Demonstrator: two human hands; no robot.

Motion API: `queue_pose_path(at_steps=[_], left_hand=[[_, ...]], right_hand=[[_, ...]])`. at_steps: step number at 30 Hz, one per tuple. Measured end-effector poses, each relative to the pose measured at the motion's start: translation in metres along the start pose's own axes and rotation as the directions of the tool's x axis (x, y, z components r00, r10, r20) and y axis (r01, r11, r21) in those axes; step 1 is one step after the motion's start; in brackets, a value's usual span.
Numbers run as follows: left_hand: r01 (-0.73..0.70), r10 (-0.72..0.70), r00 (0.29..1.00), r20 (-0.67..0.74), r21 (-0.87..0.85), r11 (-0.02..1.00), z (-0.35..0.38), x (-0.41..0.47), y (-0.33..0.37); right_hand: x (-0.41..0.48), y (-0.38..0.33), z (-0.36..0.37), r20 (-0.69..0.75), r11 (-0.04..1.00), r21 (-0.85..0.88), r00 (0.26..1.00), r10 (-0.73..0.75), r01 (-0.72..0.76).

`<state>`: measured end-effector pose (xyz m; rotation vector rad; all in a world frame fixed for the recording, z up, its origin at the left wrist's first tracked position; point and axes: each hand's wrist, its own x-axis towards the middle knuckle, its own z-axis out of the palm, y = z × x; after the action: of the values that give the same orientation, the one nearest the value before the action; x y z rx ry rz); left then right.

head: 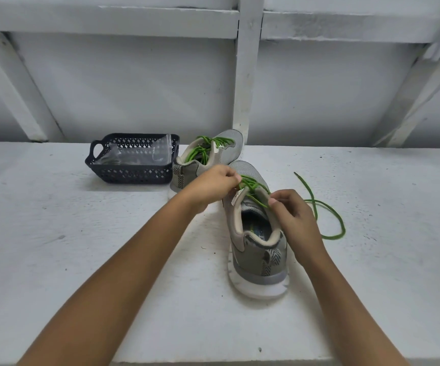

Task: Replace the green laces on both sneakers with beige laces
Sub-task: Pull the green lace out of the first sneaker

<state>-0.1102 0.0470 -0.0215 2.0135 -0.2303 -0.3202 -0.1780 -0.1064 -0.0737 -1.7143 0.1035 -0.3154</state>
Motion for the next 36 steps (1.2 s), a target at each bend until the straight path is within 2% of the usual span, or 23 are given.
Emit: queue_pose_path(at_steps=[2,6,8,14,18,21,23,24,26,27,28,30,33,36], left_hand=[[0.011,-0.011,1.0,-0.003,0.016,1.0,-0.002,0.007,0.004],[-0.002,-0.003,1.0,0.023,0.2,0.98,-0.005,0.021,0.01],[-0.029,0.026,1.0,0.018,0.24,0.97,-0.004,0.022,0.013],[-0.304,0.299,0.952,0.064,0.293,0.906,-0.011,0.009,0.009],[-0.35,0.328,0.935,0.134,0.488,0.799,-0.022,0.0,-0.003],[-0.348,0.337,0.935,0.111,0.467,0.813,-0.021,-0.004,-0.01],[-0.321,0.342,0.939,0.022,0.406,0.855,-0.018,-0.004,-0.013],[-0.277,0.31,0.949,-0.061,0.314,0.908,-0.016,-0.004,-0.014],[-0.188,0.188,0.953,-0.239,0.025,0.982,-0.013,-0.004,-0.014],[-0.172,0.139,0.947,-0.288,-0.093,0.981,-0.012,-0.005,-0.015],[-0.181,0.132,0.941,-0.31,-0.137,0.974,-0.011,-0.008,-0.016],[-0.255,0.221,0.929,-0.296,-0.083,0.963,-0.006,-0.014,-0.019],[-0.338,0.366,0.908,-0.205,0.161,0.927,0.0,-0.02,-0.025],[-0.286,0.323,0.934,-0.155,0.219,0.933,0.001,-0.019,-0.032]], right_hand=[[0.0,0.0,0.0,-0.002,1.0,-0.012,1.0,-0.001,0.001],[-0.001,0.0,-0.001,-0.006,1.0,-0.016,1.0,-0.016,0.016],[-0.001,0.0,0.0,-0.013,1.0,-0.019,1.0,-0.018,0.018],[-0.001,0.002,0.001,-0.018,1.0,0.006,1.0,-0.02,0.02],[-0.001,0.003,0.001,-0.022,1.0,0.012,0.999,-0.023,0.023],[-0.001,0.003,0.001,-0.023,1.0,0.011,0.999,-0.024,0.024],[-0.001,0.003,0.001,-0.023,1.0,0.009,0.999,-0.028,0.029],[-0.001,0.003,0.001,-0.022,1.0,0.005,0.999,-0.03,0.03],[-0.001,0.002,0.001,-0.018,0.999,-0.003,0.999,-0.032,0.032],[-0.001,0.003,0.0,-0.017,1.0,-0.001,0.999,-0.031,0.031],[-0.001,0.003,0.001,-0.016,1.0,0.005,0.999,-0.03,0.03],[-0.001,0.003,0.001,-0.012,1.0,0.012,1.0,-0.027,0.027],[-0.001,0.003,0.001,-0.012,1.0,0.012,1.0,-0.023,0.023],[-0.001,0.002,0.001,-0.021,0.999,0.029,0.999,-0.024,0.025]])
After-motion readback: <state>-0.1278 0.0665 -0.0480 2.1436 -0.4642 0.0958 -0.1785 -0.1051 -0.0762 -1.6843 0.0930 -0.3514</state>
